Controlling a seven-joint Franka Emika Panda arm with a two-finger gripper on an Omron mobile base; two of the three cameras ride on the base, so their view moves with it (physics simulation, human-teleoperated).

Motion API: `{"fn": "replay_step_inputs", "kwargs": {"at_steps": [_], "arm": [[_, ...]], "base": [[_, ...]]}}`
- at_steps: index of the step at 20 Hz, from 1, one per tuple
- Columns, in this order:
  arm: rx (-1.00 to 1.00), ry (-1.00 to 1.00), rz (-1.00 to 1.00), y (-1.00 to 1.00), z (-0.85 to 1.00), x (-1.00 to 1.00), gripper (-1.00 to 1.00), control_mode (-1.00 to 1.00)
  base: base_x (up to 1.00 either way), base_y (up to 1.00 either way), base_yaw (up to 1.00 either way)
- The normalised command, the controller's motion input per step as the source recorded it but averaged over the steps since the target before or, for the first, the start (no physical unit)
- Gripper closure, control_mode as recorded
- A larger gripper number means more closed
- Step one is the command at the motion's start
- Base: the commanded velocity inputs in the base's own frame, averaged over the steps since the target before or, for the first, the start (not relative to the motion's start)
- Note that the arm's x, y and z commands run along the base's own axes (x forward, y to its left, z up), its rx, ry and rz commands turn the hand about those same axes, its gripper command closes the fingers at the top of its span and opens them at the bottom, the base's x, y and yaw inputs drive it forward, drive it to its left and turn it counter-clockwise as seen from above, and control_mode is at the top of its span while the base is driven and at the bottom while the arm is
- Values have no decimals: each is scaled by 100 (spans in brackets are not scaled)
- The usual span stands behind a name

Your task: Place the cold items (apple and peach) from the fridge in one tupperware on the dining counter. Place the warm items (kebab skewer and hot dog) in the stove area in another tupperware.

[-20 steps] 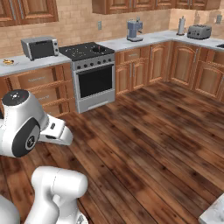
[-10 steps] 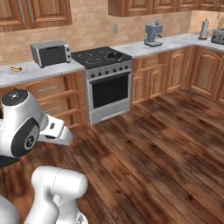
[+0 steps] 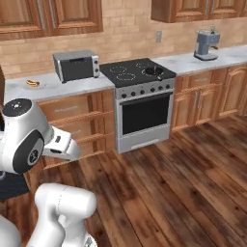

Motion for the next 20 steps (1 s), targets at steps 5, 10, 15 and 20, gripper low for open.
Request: {"fn": "replay_step_inputs", "kwargs": {"at_steps": [5, 10, 15, 20], "arm": [[0, 0, 0, 0, 0, 0, -100, 100], [0, 0, 0, 0, 0, 0, -100, 100], [0, 0, 0, 0, 0, 0, -100, 100], [0, 0, 0, 0, 0, 0, -100, 100]], "base": [[100, 0, 43], [100, 0, 45], [100, -26, 41], [100, -37, 41]]}}
